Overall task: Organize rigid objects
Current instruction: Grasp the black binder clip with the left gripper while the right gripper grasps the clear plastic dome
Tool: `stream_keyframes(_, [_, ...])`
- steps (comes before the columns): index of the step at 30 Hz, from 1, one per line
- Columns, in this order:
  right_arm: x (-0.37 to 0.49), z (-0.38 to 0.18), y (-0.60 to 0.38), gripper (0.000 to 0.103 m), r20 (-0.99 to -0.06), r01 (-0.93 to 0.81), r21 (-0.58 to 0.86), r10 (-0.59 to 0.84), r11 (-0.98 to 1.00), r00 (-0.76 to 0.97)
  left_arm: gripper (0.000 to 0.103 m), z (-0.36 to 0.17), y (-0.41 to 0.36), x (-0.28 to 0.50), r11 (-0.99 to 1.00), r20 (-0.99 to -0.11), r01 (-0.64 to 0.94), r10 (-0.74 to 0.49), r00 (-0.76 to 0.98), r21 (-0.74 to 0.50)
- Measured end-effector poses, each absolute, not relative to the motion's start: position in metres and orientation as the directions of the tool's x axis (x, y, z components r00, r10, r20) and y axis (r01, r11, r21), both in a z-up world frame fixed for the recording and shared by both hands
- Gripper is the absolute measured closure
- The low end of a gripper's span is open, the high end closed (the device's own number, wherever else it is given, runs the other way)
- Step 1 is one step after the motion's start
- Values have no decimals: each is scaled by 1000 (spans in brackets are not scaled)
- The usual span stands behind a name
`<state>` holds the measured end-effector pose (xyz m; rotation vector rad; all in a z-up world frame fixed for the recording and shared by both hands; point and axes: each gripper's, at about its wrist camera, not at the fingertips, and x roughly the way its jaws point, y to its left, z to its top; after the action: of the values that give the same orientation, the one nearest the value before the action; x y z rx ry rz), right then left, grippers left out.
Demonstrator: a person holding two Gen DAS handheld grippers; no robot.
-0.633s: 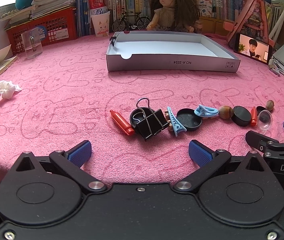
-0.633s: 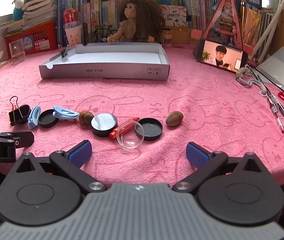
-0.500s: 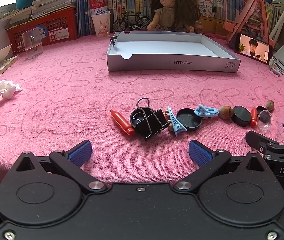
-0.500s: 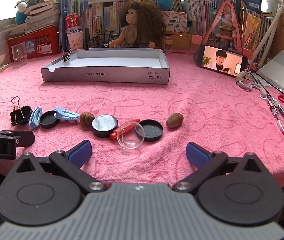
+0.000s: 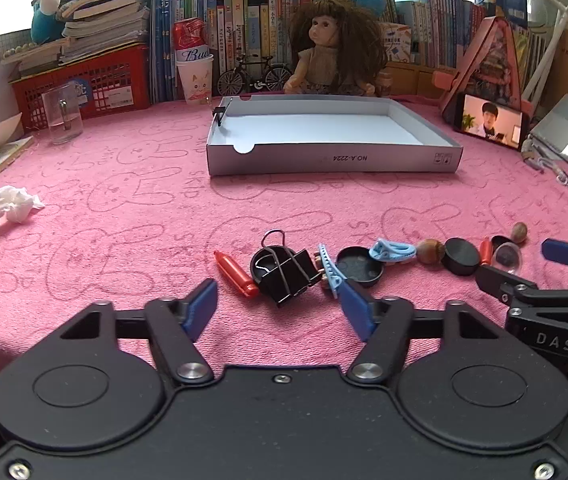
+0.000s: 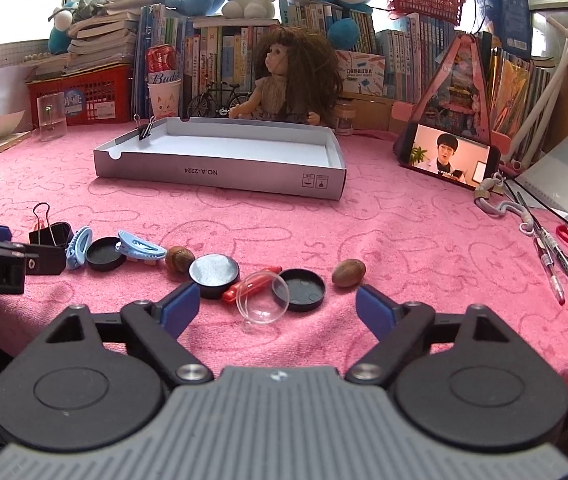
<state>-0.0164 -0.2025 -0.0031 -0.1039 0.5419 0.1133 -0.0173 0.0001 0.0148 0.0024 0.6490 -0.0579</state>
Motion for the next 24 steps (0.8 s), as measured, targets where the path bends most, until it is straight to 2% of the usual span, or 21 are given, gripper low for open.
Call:
stream_keyframes(3, [-18, -4, -201, 25, -518, -143, -71, 86, 987, 851, 52, 16, 1, -17, 997, -599, 69, -79, 797, -39])
stream_keyframes(18, [-20, -3, -198, 47, -512, -149, -83, 86, 985, 854, 60, 14, -4, -6, 996, -599, 77, -83, 796, -35])
stream_keyframes(22, [-20, -2, -199, 57, -509, -144, -76, 86, 987, 857, 69, 14, -6, -4, 997, -591, 70, -73, 804, -27])
stream_keyframes(24, [-21, -2, -200, 60, -506, -140, -71, 85, 988, 858, 69, 14, -5, -4, 997, -587, 72, -75, 806, -30])
